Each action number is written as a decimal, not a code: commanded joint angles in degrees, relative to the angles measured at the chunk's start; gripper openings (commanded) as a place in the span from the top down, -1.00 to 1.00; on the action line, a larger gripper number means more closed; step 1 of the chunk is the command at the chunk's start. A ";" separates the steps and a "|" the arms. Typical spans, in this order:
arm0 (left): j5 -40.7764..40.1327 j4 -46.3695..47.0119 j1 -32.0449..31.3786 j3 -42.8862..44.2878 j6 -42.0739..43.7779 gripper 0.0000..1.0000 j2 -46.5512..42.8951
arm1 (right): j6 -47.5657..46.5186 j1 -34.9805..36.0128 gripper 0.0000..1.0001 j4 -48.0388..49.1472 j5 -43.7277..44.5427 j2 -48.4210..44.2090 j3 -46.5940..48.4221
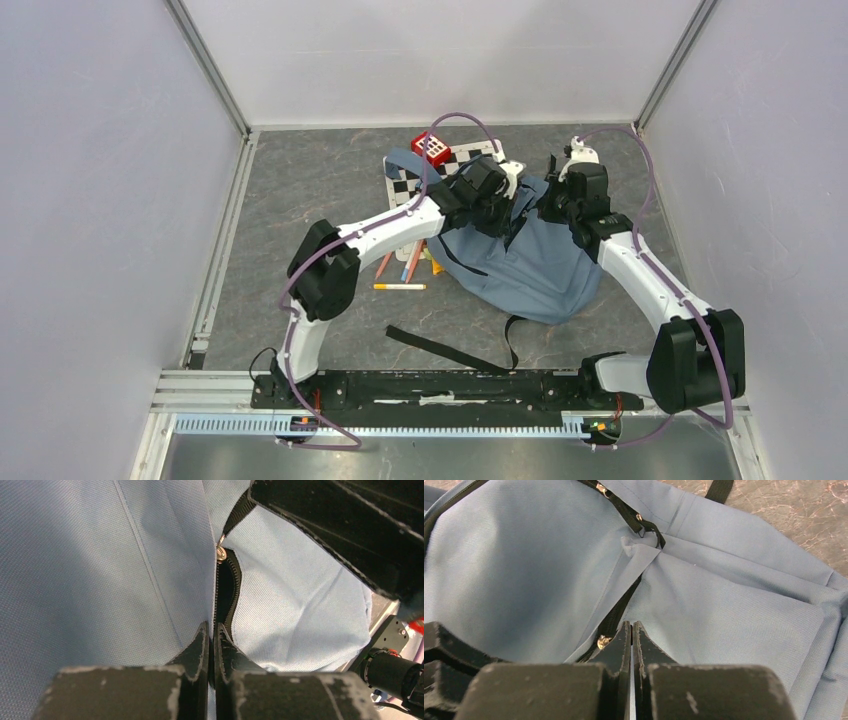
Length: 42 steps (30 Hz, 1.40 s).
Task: Pack the student bag
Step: Unzip the student bag at the center of the board.
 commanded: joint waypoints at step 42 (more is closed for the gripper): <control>3.90 3.26 0.84 -8.25 -4.66 0.96 -7.46 | -0.46 -0.67 -0.83 -20.79 3.01 0.78 12.22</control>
